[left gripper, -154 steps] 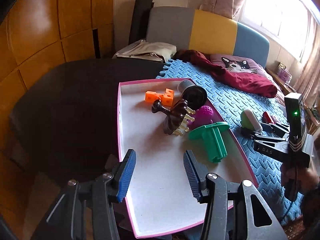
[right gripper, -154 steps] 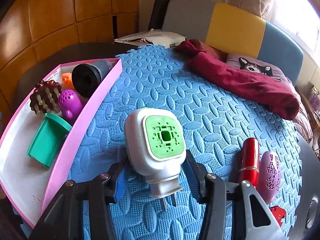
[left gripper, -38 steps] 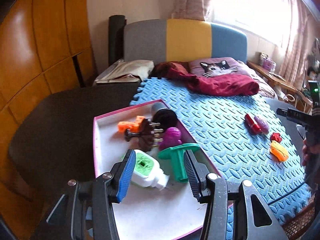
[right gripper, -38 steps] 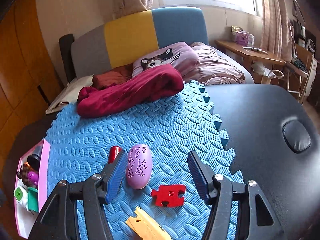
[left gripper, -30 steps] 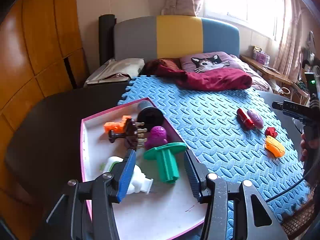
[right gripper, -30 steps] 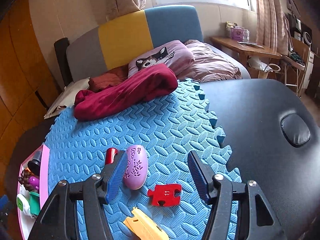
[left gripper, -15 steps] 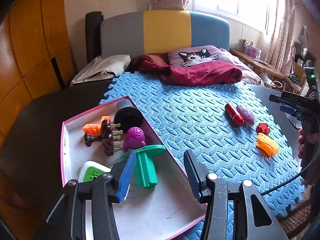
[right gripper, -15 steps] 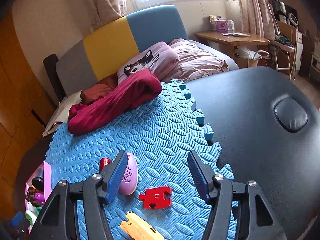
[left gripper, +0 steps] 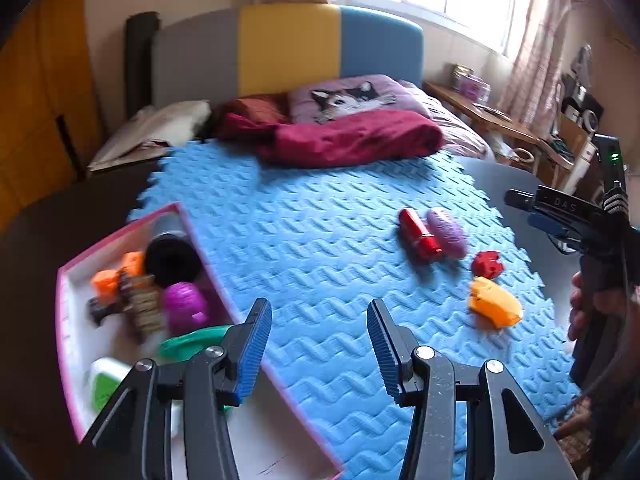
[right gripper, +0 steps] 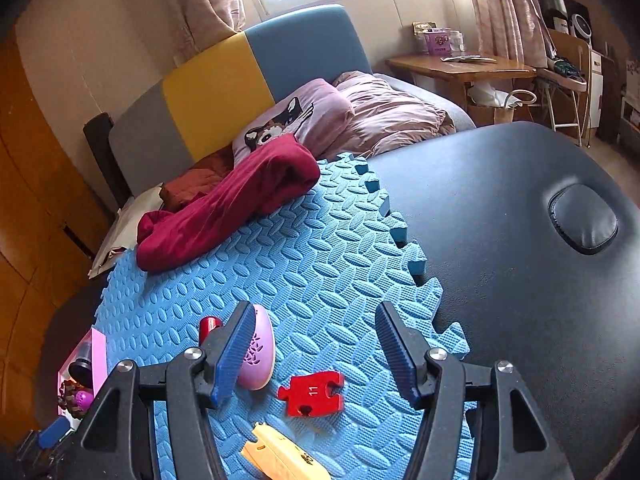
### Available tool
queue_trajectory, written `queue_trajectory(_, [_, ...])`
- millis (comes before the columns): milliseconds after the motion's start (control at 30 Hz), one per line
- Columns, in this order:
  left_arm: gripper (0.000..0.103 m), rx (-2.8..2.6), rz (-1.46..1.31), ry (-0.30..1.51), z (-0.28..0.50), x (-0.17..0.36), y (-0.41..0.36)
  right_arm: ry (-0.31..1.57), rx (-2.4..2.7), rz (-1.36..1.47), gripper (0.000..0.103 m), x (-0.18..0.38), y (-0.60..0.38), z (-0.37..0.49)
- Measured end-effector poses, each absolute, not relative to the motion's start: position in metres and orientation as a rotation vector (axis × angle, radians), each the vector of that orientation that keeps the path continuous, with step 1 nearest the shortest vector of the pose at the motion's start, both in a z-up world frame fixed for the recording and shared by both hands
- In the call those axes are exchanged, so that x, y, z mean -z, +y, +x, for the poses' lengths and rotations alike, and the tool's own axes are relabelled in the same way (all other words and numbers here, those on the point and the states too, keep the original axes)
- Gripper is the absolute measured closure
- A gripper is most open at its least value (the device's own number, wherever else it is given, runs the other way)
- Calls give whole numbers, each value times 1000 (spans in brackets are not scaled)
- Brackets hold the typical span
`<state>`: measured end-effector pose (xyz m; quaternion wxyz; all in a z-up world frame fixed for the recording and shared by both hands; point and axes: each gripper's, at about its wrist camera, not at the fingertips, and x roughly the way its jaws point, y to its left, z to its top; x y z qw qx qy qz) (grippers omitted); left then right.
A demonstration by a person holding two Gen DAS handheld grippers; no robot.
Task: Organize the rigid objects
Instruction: 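Grasp the red lipstick tube with the left gripper, then lift the red lipstick while right gripper grasps the pink egg-shaped massager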
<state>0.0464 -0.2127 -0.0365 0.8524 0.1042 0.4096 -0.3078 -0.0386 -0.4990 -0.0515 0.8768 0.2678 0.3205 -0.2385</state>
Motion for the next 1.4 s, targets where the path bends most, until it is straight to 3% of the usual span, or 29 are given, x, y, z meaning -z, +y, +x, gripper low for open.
queue_trajectory(67, [58,674,234,878,50,39,-230,672,493,563,40,52,-499,-38])
queue_trajectory(833, [57,768,201,1083,126,102,-368,665,472,653,40,58,-509,-41])
queue_trajectory(967, [58,780,262,996,118,106,-372,670,472,657,40,59,-510,-40])
queue_trajectory(1033, [77,748,295,967,116,107,-370,674,474,650,40,60,-510,-39])
queue_trajectory(1400, [77,710,295,922,77,108,-325,693,468,660,40,65,-512,-37])
